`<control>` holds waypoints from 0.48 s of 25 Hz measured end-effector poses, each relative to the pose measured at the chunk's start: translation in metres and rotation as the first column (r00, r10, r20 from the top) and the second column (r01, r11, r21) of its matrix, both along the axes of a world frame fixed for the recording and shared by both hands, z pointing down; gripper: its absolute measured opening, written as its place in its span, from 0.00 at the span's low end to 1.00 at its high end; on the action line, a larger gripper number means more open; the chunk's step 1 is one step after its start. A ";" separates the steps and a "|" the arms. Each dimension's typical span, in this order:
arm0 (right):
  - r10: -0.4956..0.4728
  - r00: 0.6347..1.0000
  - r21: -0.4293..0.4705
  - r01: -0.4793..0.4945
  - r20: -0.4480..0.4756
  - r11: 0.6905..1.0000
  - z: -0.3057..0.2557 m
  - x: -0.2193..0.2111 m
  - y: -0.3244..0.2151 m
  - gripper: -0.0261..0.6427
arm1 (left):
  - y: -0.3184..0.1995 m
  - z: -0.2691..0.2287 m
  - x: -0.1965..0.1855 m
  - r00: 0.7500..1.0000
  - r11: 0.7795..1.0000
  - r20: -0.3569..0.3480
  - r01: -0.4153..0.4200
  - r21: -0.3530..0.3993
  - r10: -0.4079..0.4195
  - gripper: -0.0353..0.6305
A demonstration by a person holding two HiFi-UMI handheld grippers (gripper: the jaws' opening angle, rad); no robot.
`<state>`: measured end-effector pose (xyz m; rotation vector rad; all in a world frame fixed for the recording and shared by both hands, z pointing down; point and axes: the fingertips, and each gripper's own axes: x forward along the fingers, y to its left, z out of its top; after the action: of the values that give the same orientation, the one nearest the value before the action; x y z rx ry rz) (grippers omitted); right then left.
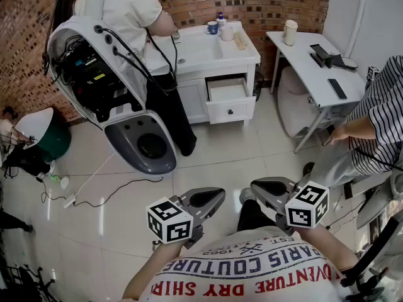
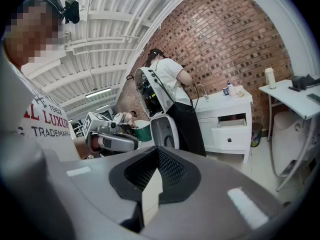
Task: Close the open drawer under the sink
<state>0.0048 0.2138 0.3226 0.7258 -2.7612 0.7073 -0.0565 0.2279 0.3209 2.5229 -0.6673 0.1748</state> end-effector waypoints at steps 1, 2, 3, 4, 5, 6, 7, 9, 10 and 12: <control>0.013 1.000 0.008 -0.013 0.004 1.000 -0.001 0.004 -0.009 0.05 | -0.008 0.000 -0.003 1.000 1.000 -0.004 0.011 0.002 -0.011 0.03; 0.024 1.000 0.018 -0.025 0.007 1.000 -0.002 0.007 -0.018 0.05 | -0.016 0.001 -0.006 1.000 1.000 -0.008 0.023 0.003 -0.023 0.03; 0.035 0.999 0.029 -0.035 0.010 0.999 -0.004 0.011 -0.028 0.05 | -0.025 0.002 -0.010 0.999 0.999 -0.012 0.039 0.003 -0.039 0.03; 0.043 0.999 0.042 -0.044 0.011 0.998 -0.005 0.014 -0.038 0.05 | -0.035 0.003 -0.014 0.998 0.999 -0.017 0.054 0.000 -0.054 0.03; 0.050 0.999 0.055 -0.050 0.011 0.997 -0.006 0.017 -0.049 0.05 | -0.045 0.004 -0.016 0.998 0.998 -0.019 0.067 -0.003 -0.068 0.03; 0.054 0.998 0.066 -0.055 0.009 0.996 -0.006 0.019 -0.059 0.05 | -0.054 0.006 -0.018 0.997 0.997 -0.018 0.076 -0.007 -0.077 0.03; 0.056 0.998 0.073 -0.056 0.007 0.996 -0.005 0.021 -0.070 0.05 | -0.063 0.008 -0.018 0.997 0.997 -0.014 0.082 -0.010 -0.082 0.03; 0.050 0.999 0.081 -0.050 0.006 0.995 -0.003 0.023 -0.091 0.05 | -0.082 0.012 -0.016 0.997 0.996 -0.007 0.083 -0.015 -0.083 0.03; 0.045 0.999 0.087 -0.045 0.006 0.995 -0.003 0.024 -0.104 0.05 | -0.092 0.014 -0.014 0.997 0.997 -0.004 0.081 -0.017 -0.081 0.03; 0.041 0.999 0.111 -0.040 -0.003 0.993 -0.003 0.026 -0.136 0.05 | -0.118 0.020 -0.011 0.997 0.997 0.000 0.079 -0.023 -0.079 0.03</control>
<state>0.0309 0.0778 0.3192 0.8068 -2.8070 0.5619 -0.0671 0.1102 0.3412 2.4699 -0.7586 0.1528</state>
